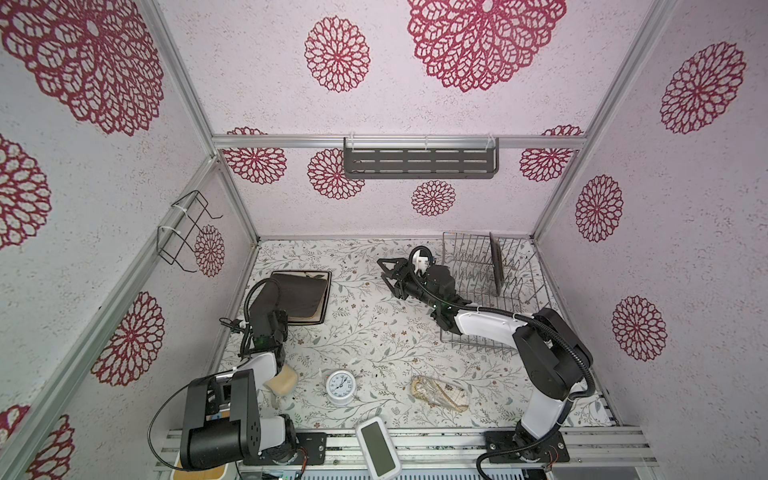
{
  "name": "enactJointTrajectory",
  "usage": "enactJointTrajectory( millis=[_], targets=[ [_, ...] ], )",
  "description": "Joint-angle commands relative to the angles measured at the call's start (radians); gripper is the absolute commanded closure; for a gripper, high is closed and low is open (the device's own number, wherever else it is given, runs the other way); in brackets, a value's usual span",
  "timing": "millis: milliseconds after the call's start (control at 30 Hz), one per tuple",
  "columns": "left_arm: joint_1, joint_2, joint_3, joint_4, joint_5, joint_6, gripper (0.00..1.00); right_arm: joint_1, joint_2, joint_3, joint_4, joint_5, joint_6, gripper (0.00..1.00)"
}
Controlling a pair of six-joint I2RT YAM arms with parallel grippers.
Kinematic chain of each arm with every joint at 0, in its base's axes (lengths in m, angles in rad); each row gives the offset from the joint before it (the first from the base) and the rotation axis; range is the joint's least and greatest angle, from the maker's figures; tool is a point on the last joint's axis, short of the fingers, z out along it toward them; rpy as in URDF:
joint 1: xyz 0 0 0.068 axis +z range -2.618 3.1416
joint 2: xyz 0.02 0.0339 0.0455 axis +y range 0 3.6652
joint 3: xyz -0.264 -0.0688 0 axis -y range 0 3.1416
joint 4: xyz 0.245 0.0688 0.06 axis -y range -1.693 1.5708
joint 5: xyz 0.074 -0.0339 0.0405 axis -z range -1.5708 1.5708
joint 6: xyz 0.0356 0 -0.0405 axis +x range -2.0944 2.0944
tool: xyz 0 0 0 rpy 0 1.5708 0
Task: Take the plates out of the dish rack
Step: 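Lower the dark plate onto the patterned plate stack with the left gripper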
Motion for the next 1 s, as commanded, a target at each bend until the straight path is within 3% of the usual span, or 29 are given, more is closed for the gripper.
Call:
enactJointTrajectory(
  millis=[0, 267, 800, 967],
  targets=[
    [0.008, -0.007, 0.068, 0.200, 0.015, -0.014, 1.00, 0.005, -0.002, 0.012, 0.035, -0.020, -0.014, 0.27],
    [0.008, 0.005, 0.080, 0.175, 0.004, -0.014, 0.98, 0.006, -0.005, 0.006, 0.035, -0.016, -0.014, 0.27],
    [0.007, -0.025, 0.083, 0.108, 0.013, -0.013, 0.67, 0.005, -0.010, 0.002, 0.037, -0.014, -0.014, 0.26],
    [0.005, -0.049, 0.084, 0.064, 0.009, -0.009, 0.52, 0.004, -0.012, -0.006, 0.040, -0.013, -0.014, 0.26]
  ],
)
